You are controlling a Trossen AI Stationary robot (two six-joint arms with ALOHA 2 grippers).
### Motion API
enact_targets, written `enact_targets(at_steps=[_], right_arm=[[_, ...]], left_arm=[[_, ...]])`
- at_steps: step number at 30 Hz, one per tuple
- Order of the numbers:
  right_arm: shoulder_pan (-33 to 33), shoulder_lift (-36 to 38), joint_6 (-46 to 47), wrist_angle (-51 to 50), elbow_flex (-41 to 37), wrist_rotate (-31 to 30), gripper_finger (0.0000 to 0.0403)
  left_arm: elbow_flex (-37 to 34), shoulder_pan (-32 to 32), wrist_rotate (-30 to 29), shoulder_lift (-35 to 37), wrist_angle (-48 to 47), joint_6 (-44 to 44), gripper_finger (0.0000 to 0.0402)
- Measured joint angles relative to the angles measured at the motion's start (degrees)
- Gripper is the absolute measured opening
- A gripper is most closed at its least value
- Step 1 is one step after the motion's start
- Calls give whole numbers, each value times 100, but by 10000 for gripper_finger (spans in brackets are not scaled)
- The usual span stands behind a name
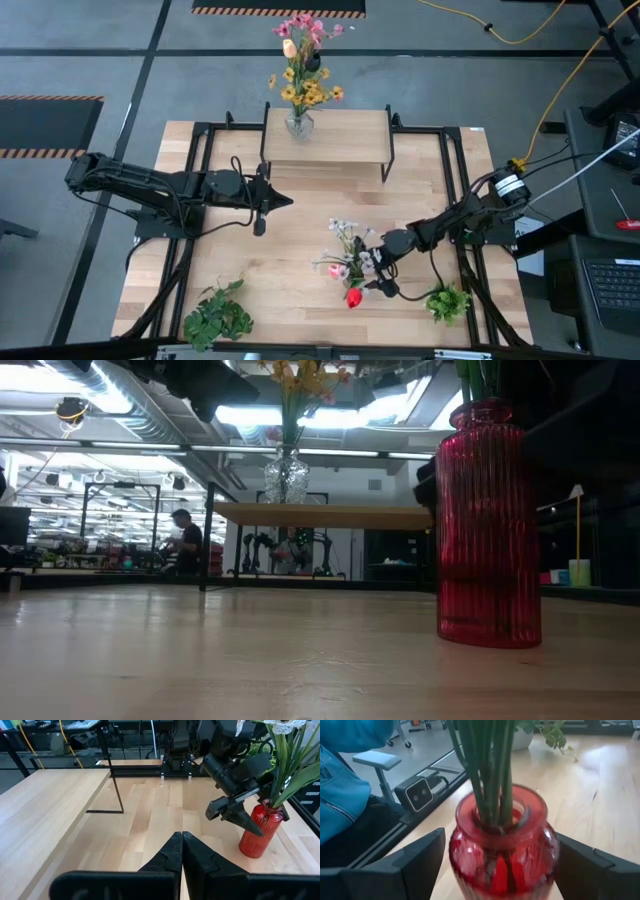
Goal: Pick and place flowers into a vace then onto a shelf
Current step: Put the red vase with flowers on the shelf
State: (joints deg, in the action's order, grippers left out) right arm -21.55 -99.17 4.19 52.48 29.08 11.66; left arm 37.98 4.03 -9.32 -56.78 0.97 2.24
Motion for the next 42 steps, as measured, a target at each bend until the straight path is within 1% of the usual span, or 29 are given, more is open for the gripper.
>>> enact_targets(at_steps=[4, 6, 8, 13, 23, 26, 31, 38, 42], right_arm=[[-3, -70, 0, -22, 80, -1, 323], [-3, -70, 0, -14, 86, -2, 314], [-3, -70, -7, -5, 88, -4, 298], [-3, -61, -16, -36, 90, -4, 239], [2, -44, -15, -88, 90, 13, 239], [38, 54, -13, -273, 90, 52, 239], [126, 461, -38, -941, 81, 68, 239], [264, 1148, -344, -1745, 72, 68, 239], [432, 1527, -618, -1949, 72, 78, 239]], left_arm=[[0, 0, 0, 0, 0, 0, 2], [0, 0, 1, 0, -16, 0, 3], [0, 0, 0, 0, -24, 0, 5], [0, 0, 1, 0, -100, 0, 2], [0, 0, 0, 0, -116, 0, 3], [0, 0, 0, 0, -120, 0, 2], [0, 0, 0, 0, -118, 0, 5], [0, 0, 0, 0, -120, 0, 1], [0, 0, 0, 0, -120, 0, 6]])
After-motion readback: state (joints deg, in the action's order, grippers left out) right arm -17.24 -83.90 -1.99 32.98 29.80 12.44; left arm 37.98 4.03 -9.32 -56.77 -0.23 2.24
